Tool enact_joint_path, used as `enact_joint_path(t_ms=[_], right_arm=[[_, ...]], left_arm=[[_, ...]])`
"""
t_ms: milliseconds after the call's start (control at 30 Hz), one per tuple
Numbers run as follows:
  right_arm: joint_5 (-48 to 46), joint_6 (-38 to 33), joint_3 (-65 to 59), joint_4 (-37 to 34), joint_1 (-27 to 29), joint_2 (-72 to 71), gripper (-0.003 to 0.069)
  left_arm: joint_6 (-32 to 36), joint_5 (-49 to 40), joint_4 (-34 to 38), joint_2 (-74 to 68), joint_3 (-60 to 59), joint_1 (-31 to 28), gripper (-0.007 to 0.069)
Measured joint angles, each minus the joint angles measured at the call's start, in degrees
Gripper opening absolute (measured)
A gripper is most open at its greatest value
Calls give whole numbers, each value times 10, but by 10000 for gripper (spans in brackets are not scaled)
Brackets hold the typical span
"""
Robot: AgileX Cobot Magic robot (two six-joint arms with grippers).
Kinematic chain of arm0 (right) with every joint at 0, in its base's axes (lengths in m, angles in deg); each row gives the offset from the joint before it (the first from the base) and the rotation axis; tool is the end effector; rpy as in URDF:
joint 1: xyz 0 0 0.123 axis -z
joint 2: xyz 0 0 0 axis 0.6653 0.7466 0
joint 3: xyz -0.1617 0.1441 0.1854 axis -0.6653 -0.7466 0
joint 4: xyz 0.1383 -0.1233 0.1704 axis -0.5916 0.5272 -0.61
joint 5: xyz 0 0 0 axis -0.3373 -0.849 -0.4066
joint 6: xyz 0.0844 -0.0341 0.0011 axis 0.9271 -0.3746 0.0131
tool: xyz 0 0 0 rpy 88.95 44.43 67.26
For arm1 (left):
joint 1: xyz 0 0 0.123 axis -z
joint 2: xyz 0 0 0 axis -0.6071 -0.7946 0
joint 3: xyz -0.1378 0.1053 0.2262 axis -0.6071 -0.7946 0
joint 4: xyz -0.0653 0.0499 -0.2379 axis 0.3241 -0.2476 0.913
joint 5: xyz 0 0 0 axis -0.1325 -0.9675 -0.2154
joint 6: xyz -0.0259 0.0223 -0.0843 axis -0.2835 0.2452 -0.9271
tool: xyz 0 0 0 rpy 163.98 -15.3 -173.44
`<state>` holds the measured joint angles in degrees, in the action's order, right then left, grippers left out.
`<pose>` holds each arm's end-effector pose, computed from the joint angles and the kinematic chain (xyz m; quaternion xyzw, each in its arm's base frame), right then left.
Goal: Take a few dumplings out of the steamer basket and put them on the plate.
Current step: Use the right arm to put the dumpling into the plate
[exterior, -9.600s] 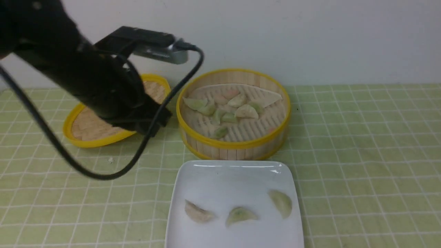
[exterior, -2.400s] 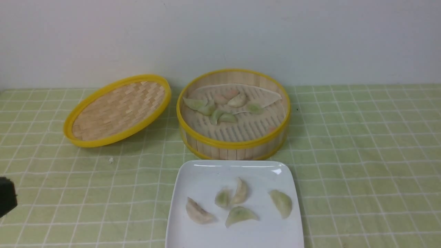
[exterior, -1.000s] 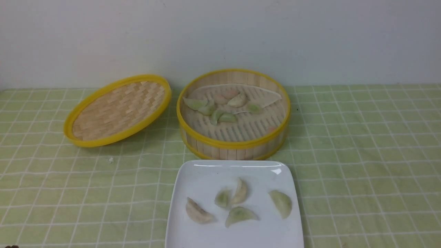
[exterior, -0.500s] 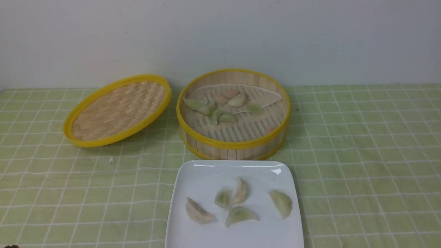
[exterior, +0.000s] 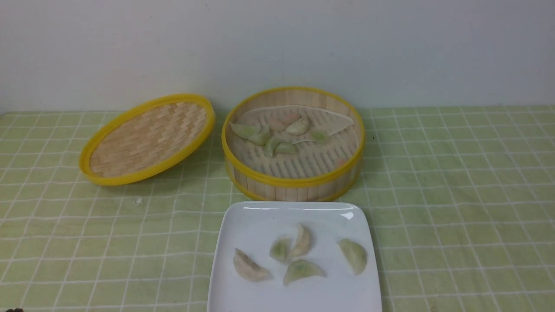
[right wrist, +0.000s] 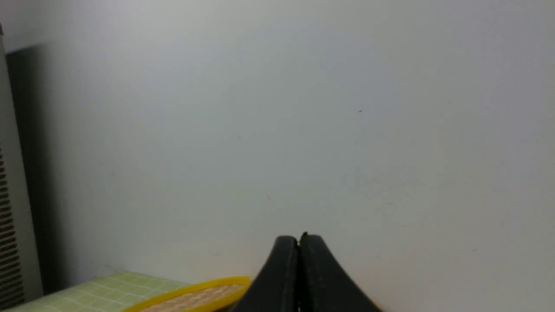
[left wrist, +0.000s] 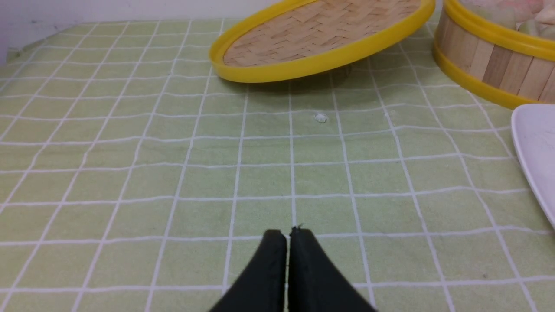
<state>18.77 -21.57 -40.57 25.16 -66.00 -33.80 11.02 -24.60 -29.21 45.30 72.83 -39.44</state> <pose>0.0086 0.0076 0.3175 -0.1217 0.6405 0.2055 0.7299 0.0522 0.0003 0.1702 -0.0209 0.8090 -0.0049 0.5874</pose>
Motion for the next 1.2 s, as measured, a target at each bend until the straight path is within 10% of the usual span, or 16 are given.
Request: enact_joint_path(t_ms=[367,1200], right_arm=[[-2,-9,-216,43,204,0,-15],[-1,-10,-259,45,214,1,-15]], left_arm=[[0,0,0,0,0,0,-6],[0,1,0,0,0,0,-6]])
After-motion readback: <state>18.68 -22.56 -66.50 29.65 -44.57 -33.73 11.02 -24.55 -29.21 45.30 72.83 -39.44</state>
